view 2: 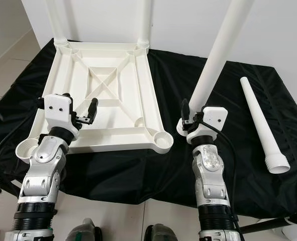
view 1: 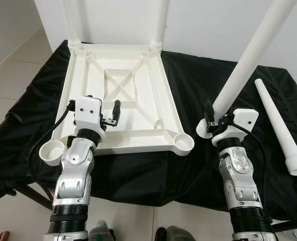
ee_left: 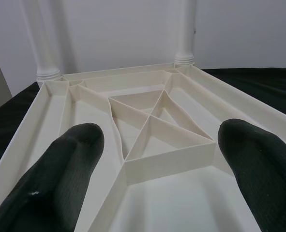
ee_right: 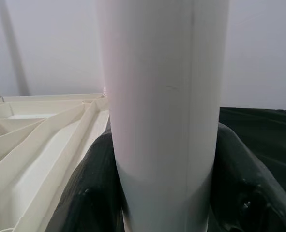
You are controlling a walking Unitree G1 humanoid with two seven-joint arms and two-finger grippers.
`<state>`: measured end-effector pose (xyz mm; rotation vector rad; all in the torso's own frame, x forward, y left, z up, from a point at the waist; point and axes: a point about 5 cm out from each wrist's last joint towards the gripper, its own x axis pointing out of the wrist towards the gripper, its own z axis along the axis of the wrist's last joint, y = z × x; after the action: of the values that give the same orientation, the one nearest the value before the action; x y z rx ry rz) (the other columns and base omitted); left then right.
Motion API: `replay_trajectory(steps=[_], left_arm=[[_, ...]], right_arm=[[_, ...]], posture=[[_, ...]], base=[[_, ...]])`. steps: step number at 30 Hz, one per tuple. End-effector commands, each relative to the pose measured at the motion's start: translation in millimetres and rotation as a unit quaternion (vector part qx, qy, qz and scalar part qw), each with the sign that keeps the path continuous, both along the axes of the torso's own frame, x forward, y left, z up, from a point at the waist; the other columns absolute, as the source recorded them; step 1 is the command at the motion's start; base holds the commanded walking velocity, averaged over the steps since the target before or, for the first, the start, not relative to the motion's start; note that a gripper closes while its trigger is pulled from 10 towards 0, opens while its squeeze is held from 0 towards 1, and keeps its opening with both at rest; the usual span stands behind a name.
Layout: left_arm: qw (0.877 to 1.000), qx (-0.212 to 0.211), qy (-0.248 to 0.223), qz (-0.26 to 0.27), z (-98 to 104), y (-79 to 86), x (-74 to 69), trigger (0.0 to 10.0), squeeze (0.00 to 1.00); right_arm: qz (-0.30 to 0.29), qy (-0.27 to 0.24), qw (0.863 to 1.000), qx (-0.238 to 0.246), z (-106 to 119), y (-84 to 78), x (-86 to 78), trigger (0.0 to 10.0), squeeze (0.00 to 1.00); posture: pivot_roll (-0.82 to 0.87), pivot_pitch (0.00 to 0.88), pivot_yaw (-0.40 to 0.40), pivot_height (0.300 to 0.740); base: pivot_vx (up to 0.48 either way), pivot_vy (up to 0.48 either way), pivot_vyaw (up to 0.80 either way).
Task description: Building children table
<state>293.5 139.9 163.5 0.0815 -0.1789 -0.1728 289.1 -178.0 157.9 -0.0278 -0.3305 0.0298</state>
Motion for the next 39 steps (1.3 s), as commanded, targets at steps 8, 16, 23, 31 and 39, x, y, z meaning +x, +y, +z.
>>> replay_trajectory(steps=[8,16,23,31,39], left_arm=[[1.0,-0.011,-0.008,0.007,4,-2.7,0.5,10.0,0.67],[1.0,0.003,-0.014,0.005,10,-4.1,2.3,10.0,0.0],[0.997,-0.001,-0.026,-0.078,23,-23.6,-0.2,10.0,0.0],[0.989,-0.001,-0.031,-0.142,27,-41.7,-4.9,10.0,0.0],[0.957,-0.011,-0.059,-0.283,50,-77.2,-17.0,10.0,0.0]], right_arm=[[0.006,-0.019,1.0,-0.009,7,-1.6,3.0,10.0,0.0],[0.01,-0.019,1.0,-0.013,8,-1.1,3.3,10.0,0.0],[0.016,-0.023,0.999,-0.02,12,-1.0,7.6,10.0,0.0],[0.031,-0.029,0.999,-0.029,16,1.2,12.9,10.0,0.0],[0.083,-0.025,0.995,-0.04,20,12.8,18.6,10.0,0.0]], posture=[[0.03,0.0,-0.069,0.74],[0.03,0.0,-0.071,0.74],[0.04,0.0,-0.077,0.74],[0.04,0.0,-0.076,0.74],[0.06,0.0,-0.075,0.74]], base=[[0.0,0.0,0.0],[0.0,0.0,0.0],[0.0,0.0,0.0],[0.0,0.0,0.0],[0.0,0.0,0.0]])
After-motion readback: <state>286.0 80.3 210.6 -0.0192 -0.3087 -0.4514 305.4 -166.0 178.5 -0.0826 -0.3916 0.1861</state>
